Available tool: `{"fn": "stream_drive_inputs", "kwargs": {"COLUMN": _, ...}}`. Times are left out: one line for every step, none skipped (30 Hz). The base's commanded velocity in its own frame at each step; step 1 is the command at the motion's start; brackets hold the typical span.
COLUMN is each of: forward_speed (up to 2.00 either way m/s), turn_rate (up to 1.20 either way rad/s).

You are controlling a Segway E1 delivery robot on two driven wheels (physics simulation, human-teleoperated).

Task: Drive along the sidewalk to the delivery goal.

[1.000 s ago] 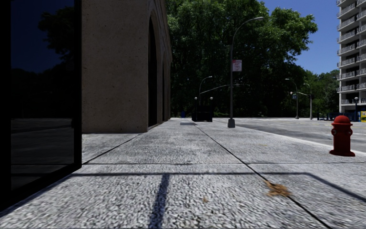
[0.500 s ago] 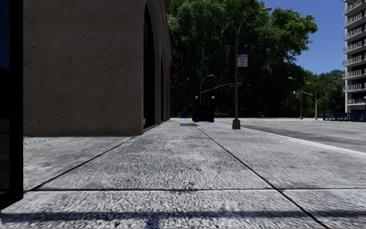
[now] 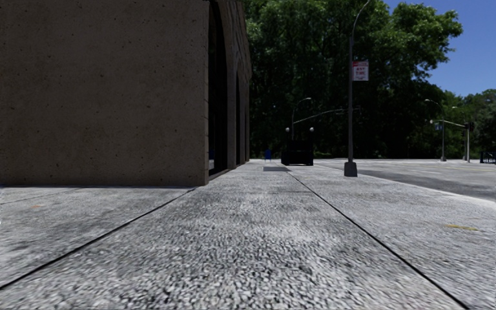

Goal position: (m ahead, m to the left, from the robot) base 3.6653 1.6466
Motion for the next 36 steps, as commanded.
{"fn": "stream_drive_inputs", "kwargs": {"forward_speed": 1.24, "turn_rate": 0.39}}
{"fn": "stream_drive_inputs", "kwargs": {"forward_speed": 1.24, "turn_rate": 0.39}}
{"fn": "stream_drive_inputs", "kwargs": {"forward_speed": 1.24, "turn_rate": 0.39}}
{"fn": "stream_drive_inputs", "kwargs": {"forward_speed": 1.24, "turn_rate": 0.39}}
{"fn": "stream_drive_inputs", "kwargs": {"forward_speed": 1.24, "turn_rate": 0.39}}
{"fn": "stream_drive_inputs", "kwargs": {"forward_speed": 1.24, "turn_rate": 0.40}}
{"fn": "stream_drive_inputs", "kwargs": {"forward_speed": 1.25, "turn_rate": 0.47}}
{"fn": "stream_drive_inputs", "kwargs": {"forward_speed": 1.25, "turn_rate": 0.51}}
{"fn": "stream_drive_inputs", "kwargs": {"forward_speed": 1.25, "turn_rate": 0.52}}
{"fn": "stream_drive_inputs", "kwargs": {"forward_speed": 1.25, "turn_rate": 0.51}}
{"fn": "stream_drive_inputs", "kwargs": {"forward_speed": 1.26, "turn_rate": 0.50}}
{"fn": "stream_drive_inputs", "kwargs": {"forward_speed": 1.30, "turn_rate": 0.50}}
{"fn": "stream_drive_inputs", "kwargs": {"forward_speed": 1.36, "turn_rate": 0.49}}
{"fn": "stream_drive_inputs", "kwargs": {"forward_speed": 1.48, "turn_rate": 0.49}}
{"fn": "stream_drive_inputs", "kwargs": {"forward_speed": 1.53, "turn_rate": 0.49}}
{"fn": "stream_drive_inputs", "kwargs": {"forward_speed": 1.55, "turn_rate": 0.49}}
{"fn": "stream_drive_inputs", "kwargs": {"forward_speed": 1.56, "turn_rate": 0.49}}
{"fn": "stream_drive_inputs", "kwargs": {"forward_speed": 1.56, "turn_rate": 0.49}}
{"fn": "stream_drive_inputs", "kwargs": {"forward_speed": 1.56, "turn_rate": 0.49}}
{"fn": "stream_drive_inputs", "kwargs": {"forward_speed": 1.56, "turn_rate": 0.48}}
{"fn": "stream_drive_inputs", "kwargs": {"forward_speed": 1.57, "turn_rate": 0.46}}
{"fn": "stream_drive_inputs", "kwargs": {"forward_speed": 1.57, "turn_rate": 0.46}}
{"fn": "stream_drive_inputs", "kwargs": {"forward_speed": 1.57, "turn_rate": 0.45}}
{"fn": "stream_drive_inputs", "kwargs": {"forward_speed": 1.57, "turn_rate": 0.45}}
{"fn": "stream_drive_inputs", "kwargs": {"forward_speed": 1.57, "turn_rate": 0.45}}
{"fn": "stream_drive_inputs", "kwargs": {"forward_speed": 1.57, "turn_rate": 0.45}}
{"fn": "stream_drive_inputs", "kwargs": {"forward_speed": 1.57, "turn_rate": 0.45}}
{"fn": "stream_drive_inputs", "kwargs": {"forward_speed": 1.57, "turn_rate": 0.47}}
{"fn": "stream_drive_inputs", "kwargs": {"forward_speed": 1.57, "turn_rate": 0.48}}
{"fn": "stream_drive_inputs", "kwargs": {"forward_speed": 1.57, "turn_rate": 0.48}}
{"fn": "stream_drive_inputs", "kwargs": {"forward_speed": 1.57, "turn_rate": 0.48}}
{"fn": "stream_drive_inputs", "kwargs": {"forward_speed": 1.57, "turn_rate": 0.48}}
{"fn": "stream_drive_inputs", "kwargs": {"forward_speed": 1.57, "turn_rate": 0.48}}
{"fn": "stream_drive_inputs", "kwargs": {"forward_speed": 1.57, "turn_rate": 0.48}}
{"fn": "stream_drive_inputs", "kwargs": {"forward_speed": 1.57, "turn_rate": 0.48}}
{"fn": "stream_drive_inputs", "kwargs": {"forward_speed": 1.57, "turn_rate": 0.48}}
